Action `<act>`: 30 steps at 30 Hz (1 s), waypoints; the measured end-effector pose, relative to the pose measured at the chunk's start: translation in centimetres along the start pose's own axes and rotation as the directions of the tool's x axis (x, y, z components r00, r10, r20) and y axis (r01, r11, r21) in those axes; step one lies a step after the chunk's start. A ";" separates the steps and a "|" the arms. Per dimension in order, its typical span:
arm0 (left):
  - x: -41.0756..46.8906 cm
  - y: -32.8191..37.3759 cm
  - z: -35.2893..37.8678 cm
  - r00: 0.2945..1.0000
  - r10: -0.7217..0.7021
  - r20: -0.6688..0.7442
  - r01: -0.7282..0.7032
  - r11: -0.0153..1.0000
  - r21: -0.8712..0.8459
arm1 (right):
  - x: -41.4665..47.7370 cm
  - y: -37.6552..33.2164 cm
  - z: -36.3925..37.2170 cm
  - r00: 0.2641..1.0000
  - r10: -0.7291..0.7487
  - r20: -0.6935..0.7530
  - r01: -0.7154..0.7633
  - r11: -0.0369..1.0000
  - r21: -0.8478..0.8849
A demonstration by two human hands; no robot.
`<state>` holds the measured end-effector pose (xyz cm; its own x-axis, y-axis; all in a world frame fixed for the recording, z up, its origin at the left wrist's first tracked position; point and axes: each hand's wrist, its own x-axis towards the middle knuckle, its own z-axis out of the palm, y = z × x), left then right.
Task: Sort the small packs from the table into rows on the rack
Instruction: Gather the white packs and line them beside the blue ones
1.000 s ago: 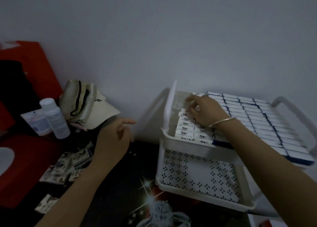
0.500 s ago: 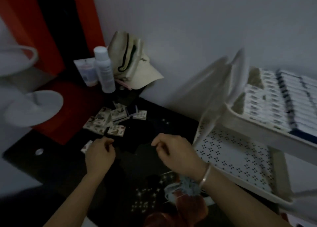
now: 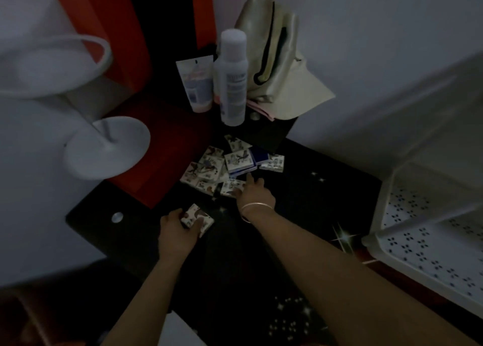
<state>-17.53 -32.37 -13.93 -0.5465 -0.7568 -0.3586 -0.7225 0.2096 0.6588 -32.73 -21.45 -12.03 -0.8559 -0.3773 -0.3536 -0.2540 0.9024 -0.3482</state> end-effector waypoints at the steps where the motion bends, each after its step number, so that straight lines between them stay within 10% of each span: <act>1: 0.1 0.0 0.1 1.000 0.004 -0.004 -0.003 1.000 0.021 | 0.5 0.1 0.6 1.000 0.008 -0.014 -0.008 0.999 -0.034; 7: 0.3 0.0 0.5 0.997 0.065 0.032 -0.068 0.992 0.105 | 1.2 -0.1 2.2 0.985 -0.088 -0.151 0.078 0.995 -0.067; 17: -1.9 0.8 0.9 0.988 -0.033 0.153 0.058 0.986 -0.159 | -3.0 4.9 -1.0 0.937 -0.199 0.286 0.227 0.971 -0.070; 21: -3.9 3.0 0.0 0.948 -0.055 0.313 0.180 0.906 -0.384 | -6.2 7.6 -3.4 0.953 -0.169 0.251 0.149 0.984 0.098; 30: -12.2 16.6 -3.1 0.881 0.342 0.327 -0.181 0.881 -0.437 | -16.1 10.0 -16.3 0.949 -0.268 -0.169 0.313 0.872 0.377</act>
<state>-21.51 -21.58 3.43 -0.8672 -0.3926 -0.3064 -0.3532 0.0510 0.9342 -28.83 -2.95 4.32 -0.8202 -0.5641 -0.0955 -0.3195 0.5899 -0.7416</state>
